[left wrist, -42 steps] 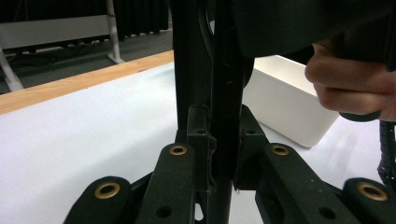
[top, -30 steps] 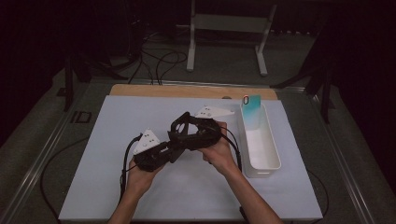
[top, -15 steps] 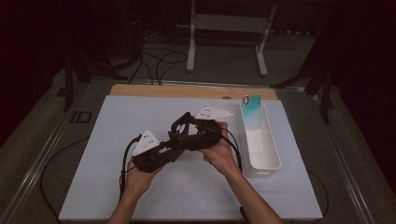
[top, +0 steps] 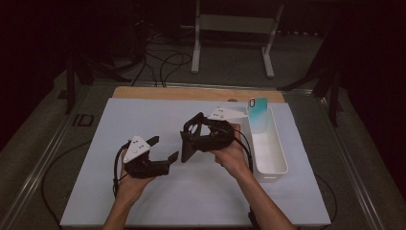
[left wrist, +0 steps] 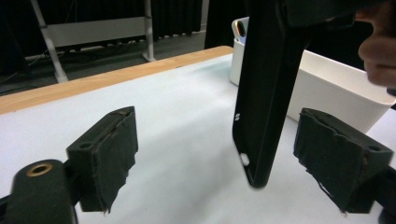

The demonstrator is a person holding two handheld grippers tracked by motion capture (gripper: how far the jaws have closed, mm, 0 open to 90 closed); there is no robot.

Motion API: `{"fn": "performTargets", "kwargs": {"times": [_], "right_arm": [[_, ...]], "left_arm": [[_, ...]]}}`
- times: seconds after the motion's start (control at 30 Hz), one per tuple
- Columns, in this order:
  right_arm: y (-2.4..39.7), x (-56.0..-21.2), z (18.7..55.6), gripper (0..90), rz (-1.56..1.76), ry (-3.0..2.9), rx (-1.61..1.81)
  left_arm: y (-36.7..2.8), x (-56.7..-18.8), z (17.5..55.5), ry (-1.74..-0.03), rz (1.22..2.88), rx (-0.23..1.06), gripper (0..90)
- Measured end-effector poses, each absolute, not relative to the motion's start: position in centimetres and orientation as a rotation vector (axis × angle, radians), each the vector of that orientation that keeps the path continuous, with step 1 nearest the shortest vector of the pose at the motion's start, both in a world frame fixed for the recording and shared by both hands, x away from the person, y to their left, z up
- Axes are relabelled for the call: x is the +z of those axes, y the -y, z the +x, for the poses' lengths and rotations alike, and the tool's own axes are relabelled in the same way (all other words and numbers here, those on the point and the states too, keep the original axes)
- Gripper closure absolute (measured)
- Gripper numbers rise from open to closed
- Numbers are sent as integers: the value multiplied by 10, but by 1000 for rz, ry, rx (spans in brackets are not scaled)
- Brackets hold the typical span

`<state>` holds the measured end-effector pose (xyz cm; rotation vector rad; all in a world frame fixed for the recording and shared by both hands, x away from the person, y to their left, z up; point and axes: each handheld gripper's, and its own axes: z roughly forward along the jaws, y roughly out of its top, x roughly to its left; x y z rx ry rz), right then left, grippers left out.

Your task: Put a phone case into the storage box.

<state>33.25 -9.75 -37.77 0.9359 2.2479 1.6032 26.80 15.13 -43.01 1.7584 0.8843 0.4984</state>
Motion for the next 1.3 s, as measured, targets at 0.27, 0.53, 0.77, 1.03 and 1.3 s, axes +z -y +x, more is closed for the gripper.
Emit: {"fn": "performTargets", "kwargs": {"times": [0.27, 0.53, 0.77, 1.03, 1.3], "right_arm": [[108, -375, 335, 145, 948, -2224, 1585], [116, -373, 337, 145, 960, -2209, 1568], [122, -371, 338, 145, 972, -2198, 1559], [129, -370, 340, 145, 980, -2180, 1544], [136, -369, 341, 145, 997, -2167, 1529]], "left_arm": [[-163, -433, 266, -904, 1763, 536, 50], [-170, -437, 264, -920, 1778, 564, 11], [-180, -442, 261, -949, 1773, 589, 9], [-195, -453, 257, -982, 1765, 620, 9], [-208, -462, 255, -1021, 1753, 638, 9]]}}
